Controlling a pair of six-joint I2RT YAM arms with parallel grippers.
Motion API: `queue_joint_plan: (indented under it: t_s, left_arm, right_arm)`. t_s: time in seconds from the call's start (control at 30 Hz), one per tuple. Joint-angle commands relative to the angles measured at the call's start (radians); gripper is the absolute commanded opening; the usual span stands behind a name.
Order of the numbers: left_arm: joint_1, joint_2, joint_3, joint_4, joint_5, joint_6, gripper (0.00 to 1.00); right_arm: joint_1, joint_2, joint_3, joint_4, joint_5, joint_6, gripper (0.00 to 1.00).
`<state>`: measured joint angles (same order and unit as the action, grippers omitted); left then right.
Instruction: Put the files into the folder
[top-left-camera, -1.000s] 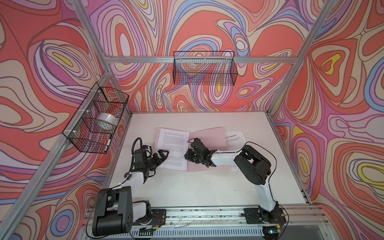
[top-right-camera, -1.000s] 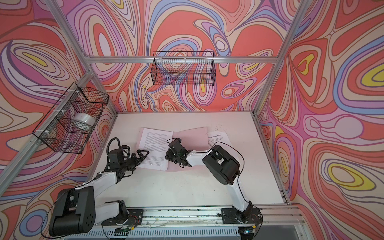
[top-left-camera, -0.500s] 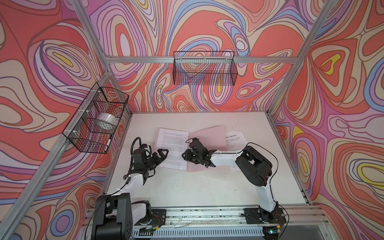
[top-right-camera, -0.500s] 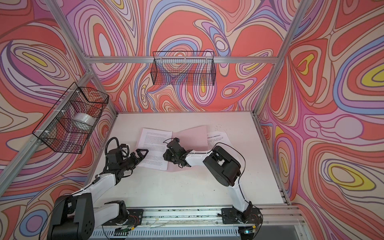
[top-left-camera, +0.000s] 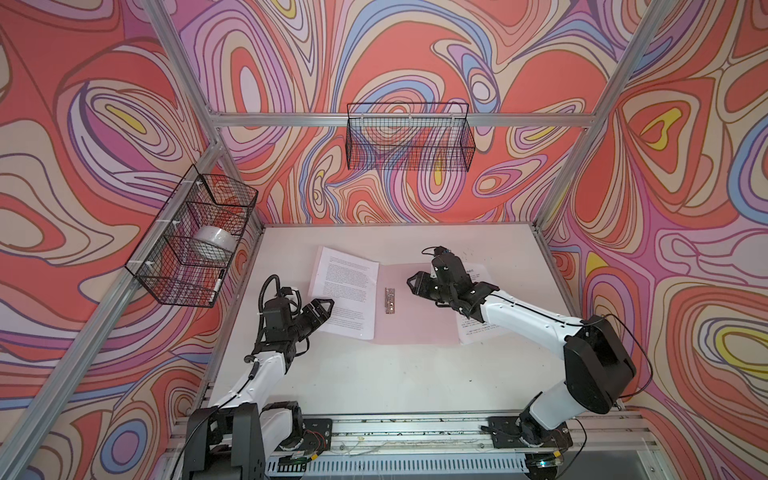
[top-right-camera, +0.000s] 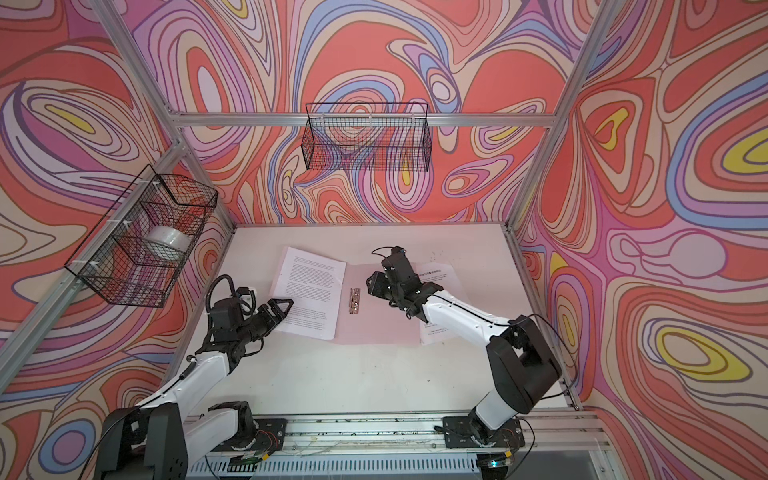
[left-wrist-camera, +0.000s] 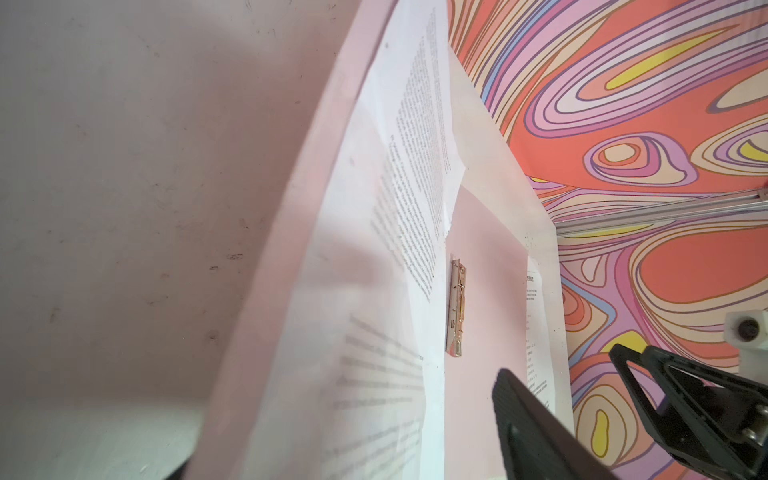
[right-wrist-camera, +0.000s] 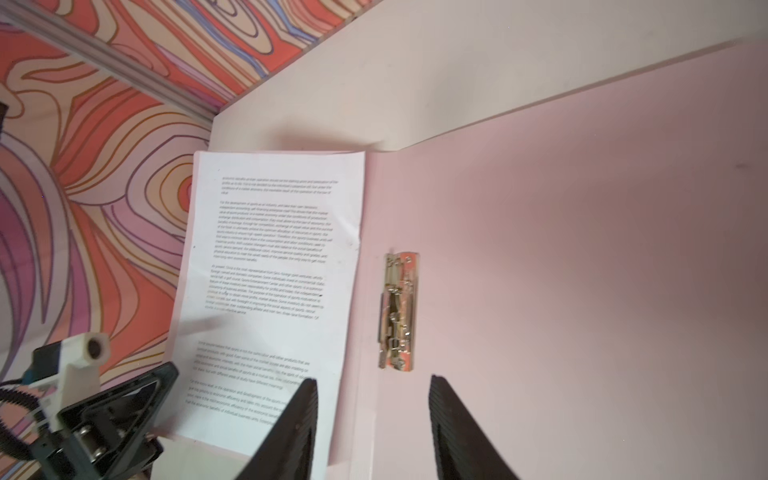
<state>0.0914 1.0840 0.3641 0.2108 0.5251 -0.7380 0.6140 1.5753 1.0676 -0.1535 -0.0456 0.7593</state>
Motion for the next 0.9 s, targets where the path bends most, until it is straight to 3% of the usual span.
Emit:
queue_joint_plan:
  t_s: [0.0,0.23,0.43,0.53,0.87]
  left_arm:
    - [-0.004,-0.036,0.003,-0.034,-0.009,-0.007,0.72]
    - [-0.004,-0.139,-0.019,-0.117,-0.025,-0.011,0.63]
    - [-0.004,-0.203,-0.037,-0.156,-0.029,-0.011,0.68]
    - [-0.004,-0.192,-0.036,-0.160,-0.033,-0.008,0.74]
    - [-0.005,-0.157,-0.091,-0.108,-0.058,-0.010,0.79]
  right_arm:
    - [0.010,0.005,-0.031,-0.078,-0.010,-0.054,0.45]
    - [0.010,0.061,-0.052,-0.025,-0.054,-0.028,0.44]
    - [0.011,0.117,-0.039,0.052,-0.114,-0.021,0.41]
    - [0.011,0.187,0.025,0.090,-0.146,-0.032,0.42]
    - [0.010,0.545,0.414,0.100,-0.271,-0.036,0.54]
